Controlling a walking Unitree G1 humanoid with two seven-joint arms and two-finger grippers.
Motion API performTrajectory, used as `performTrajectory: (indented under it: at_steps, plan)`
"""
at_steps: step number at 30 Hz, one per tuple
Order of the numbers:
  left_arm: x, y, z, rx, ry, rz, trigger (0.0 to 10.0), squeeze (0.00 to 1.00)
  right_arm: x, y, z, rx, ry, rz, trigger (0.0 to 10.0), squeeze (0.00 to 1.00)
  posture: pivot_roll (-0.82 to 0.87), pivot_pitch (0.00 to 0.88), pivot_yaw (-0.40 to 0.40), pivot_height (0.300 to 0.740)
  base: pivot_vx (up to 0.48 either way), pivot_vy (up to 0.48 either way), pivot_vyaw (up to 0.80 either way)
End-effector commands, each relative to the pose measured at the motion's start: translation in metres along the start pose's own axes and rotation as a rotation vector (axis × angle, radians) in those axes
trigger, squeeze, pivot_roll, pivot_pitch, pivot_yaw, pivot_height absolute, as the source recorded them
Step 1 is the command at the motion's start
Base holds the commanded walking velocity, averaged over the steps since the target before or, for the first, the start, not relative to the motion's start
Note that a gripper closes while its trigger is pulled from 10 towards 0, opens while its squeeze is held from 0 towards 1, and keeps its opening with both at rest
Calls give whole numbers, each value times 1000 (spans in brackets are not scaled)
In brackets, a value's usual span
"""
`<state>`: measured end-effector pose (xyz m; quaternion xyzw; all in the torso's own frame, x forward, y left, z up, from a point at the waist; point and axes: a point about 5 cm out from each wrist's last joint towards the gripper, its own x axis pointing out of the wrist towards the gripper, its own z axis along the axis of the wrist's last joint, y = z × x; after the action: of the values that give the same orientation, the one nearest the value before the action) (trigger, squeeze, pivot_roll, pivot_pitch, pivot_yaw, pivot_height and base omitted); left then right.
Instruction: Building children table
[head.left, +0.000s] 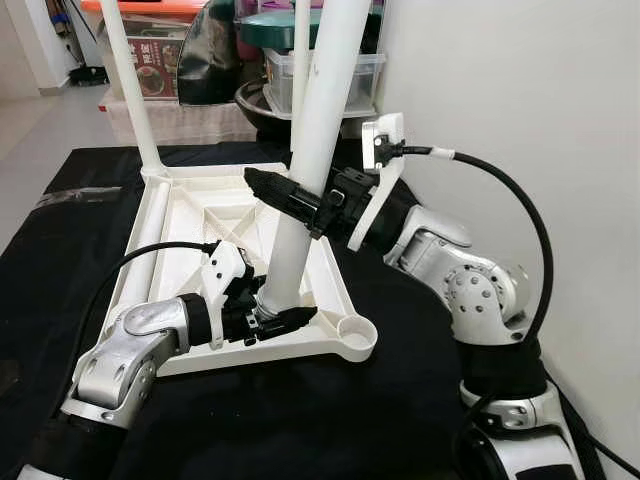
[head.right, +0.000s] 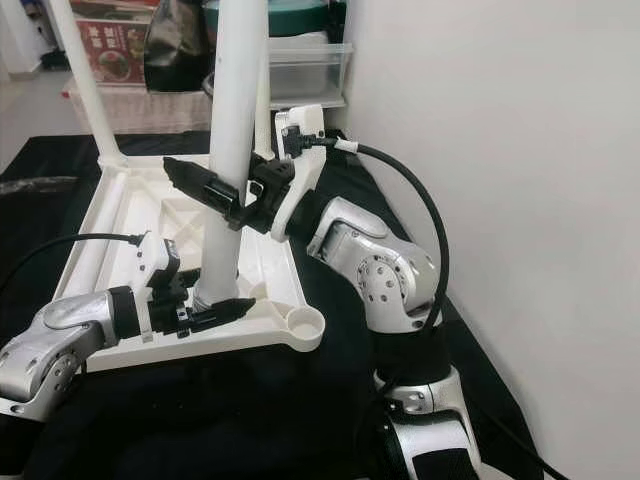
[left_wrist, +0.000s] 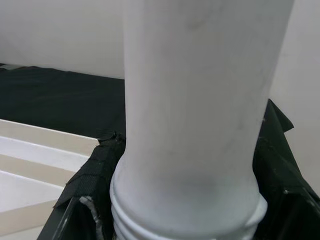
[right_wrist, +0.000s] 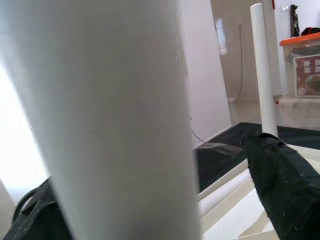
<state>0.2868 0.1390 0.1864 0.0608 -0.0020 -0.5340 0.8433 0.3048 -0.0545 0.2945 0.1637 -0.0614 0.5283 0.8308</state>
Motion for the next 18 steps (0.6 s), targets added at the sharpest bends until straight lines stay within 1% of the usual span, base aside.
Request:
performTrajectory:
  at_steps: [1,2,9,18]
  plan:
    - [2,-1,-1,19,19,-24,10000,0,1,6,-2,15,4,31,2196,0,16,0,-57,740,0,0,0]
    - [2,-1,-1,19,20,-24,10000,0,1,8,-3,21,-1,40,0,0,16,0,-57,740,0,0,0]
    - [-1,-1,-3,23,34,-24,10000,0,0,12,-1,34,-14,66,0,0,16,0,-59,740,0,0,0]
    - [-1,-2,-3,32,42,-37,10000,0,-1,16,-1,34,-22,72,0,0,16,0,-58,740,0,0,0]
